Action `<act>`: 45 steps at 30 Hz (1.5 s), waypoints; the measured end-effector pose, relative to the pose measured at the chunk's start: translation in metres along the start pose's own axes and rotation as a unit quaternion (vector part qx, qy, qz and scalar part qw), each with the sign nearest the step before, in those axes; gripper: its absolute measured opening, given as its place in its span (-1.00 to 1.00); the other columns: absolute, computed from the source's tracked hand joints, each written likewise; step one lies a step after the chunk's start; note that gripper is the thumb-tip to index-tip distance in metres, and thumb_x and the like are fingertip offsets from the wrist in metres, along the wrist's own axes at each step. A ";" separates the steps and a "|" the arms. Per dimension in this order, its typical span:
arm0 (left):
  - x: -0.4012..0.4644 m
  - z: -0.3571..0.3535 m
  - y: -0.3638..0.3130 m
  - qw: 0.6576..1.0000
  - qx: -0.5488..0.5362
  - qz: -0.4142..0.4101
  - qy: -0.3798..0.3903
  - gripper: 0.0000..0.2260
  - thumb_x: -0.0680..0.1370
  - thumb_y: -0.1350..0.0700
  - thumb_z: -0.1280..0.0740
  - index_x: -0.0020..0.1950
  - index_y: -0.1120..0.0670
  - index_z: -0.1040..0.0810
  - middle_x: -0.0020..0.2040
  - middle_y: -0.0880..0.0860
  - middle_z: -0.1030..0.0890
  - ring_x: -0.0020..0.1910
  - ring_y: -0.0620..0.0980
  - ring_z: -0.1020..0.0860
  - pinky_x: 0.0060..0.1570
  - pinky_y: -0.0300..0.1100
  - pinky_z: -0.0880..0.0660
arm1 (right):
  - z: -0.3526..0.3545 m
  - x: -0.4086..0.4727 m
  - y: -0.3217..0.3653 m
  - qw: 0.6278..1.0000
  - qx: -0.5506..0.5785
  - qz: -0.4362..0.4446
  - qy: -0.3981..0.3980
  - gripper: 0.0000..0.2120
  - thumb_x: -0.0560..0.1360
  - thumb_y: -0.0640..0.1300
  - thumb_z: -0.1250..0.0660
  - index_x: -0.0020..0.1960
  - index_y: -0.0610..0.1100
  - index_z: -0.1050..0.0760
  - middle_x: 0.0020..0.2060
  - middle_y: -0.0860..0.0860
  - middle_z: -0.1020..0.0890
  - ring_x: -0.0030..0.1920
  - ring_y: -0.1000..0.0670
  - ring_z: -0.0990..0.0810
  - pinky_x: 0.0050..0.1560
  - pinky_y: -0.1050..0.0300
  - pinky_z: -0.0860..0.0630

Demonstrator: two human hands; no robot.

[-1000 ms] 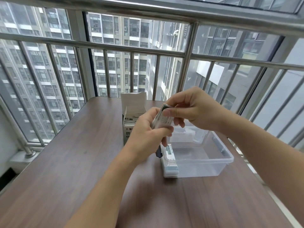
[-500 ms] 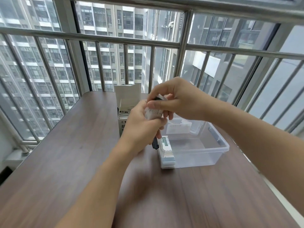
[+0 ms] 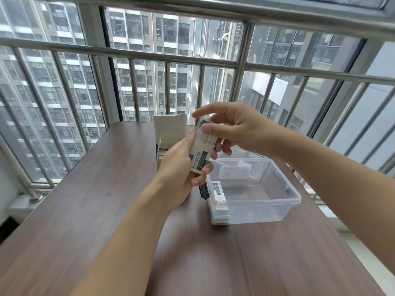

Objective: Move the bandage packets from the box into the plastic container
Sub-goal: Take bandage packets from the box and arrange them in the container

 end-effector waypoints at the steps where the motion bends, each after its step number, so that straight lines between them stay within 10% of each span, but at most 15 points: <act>1: 0.000 0.000 0.001 1.000 0.000 0.001 0.000 -0.59 0.72 -0.11 -0.09 0.14 0.18 -0.57 -0.24 0.10 -0.57 -0.47 -0.04 -0.39 -0.67 -0.32 -0.22 | 0.004 -0.001 -0.001 1.000 0.017 -0.010 0.012 -0.74 0.59 -0.22 -0.35 0.27 -0.22 -0.55 -0.07 -0.20 -0.70 -0.28 -0.06 -0.65 -0.36 0.18 -0.57; 11: 0.003 -0.003 0.009 0.986 0.156 -0.043 -0.030 -0.61 0.71 -0.11 -0.10 0.09 0.16 -0.55 -0.26 0.06 -0.58 -0.48 -0.05 -0.42 -0.64 -0.30 -0.24 | 0.016 -0.005 0.003 0.992 -0.015 -0.078 0.098 -0.80 0.55 -0.31 -0.38 0.16 -0.34 -0.60 -0.04 -0.17 -0.75 -0.06 -0.18 -0.76 -0.03 0.10 -0.69; 29: 0.000 -0.005 0.004 0.990 0.132 -0.042 -0.010 -0.45 0.56 -0.34 -0.09 0.16 0.08 -0.56 -0.13 0.14 -0.68 -0.34 0.08 -0.66 -0.58 -0.20 -0.51 | 0.047 -0.014 -0.013 0.988 0.044 -0.123 0.087 -0.79 0.43 -0.21 -0.43 0.05 -0.23 -0.62 -0.05 -0.19 -0.74 -0.08 -0.13 -0.70 -0.14 0.17 -0.66; 35: 0.006 0.008 0.007 0.919 0.266 -0.234 -0.172 -0.68 0.62 -0.17 -0.22 -0.12 0.03 -0.59 -0.28 0.02 -0.61 -0.40 -0.02 -0.54 -0.50 -0.20 -0.40 | 0.071 -0.011 -0.021 0.943 -0.082 -0.236 0.221 -0.87 0.50 -0.33 -0.41 0.04 -0.25 -0.63 -0.19 -0.12 -0.73 -0.20 -0.05 -0.69 -0.12 0.12 -0.64; 40: 0.006 0.005 0.016 0.834 0.457 -0.266 -0.158 -0.80 0.60 -0.04 -0.39 -0.20 -0.03 -0.58 -0.41 -0.15 -0.53 -0.43 -0.22 -0.47 -0.38 -0.42 -0.33 | 0.044 -0.001 -0.043 0.883 -0.177 -0.317 0.297 -0.89 0.52 -0.33 -0.43 0.04 -0.24 -0.61 -0.16 -0.12 -0.75 -0.18 -0.06 -0.70 -0.18 0.18 -0.64; 45: 0.011 0.010 0.024 0.822 0.501 -0.239 -0.125 -0.85 0.56 -0.04 -0.44 -0.16 -0.02 -0.62 -0.40 -0.11 -0.55 -0.46 -0.22 -0.45 -0.36 -0.34 -0.35 | 0.015 0.001 -0.067 0.879 -0.177 -0.330 0.294 -0.87 0.51 -0.33 -0.45 0.03 -0.19 -0.63 -0.29 -0.01 -0.73 -0.24 -0.02 -0.69 -0.18 0.18 -0.64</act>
Point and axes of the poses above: each hand's wrist, its own x-axis towards the middle knuckle, its own z-axis out of the back of the hand, y = z × x, the point moved 1 cm from there along x, towards the middle knuckle
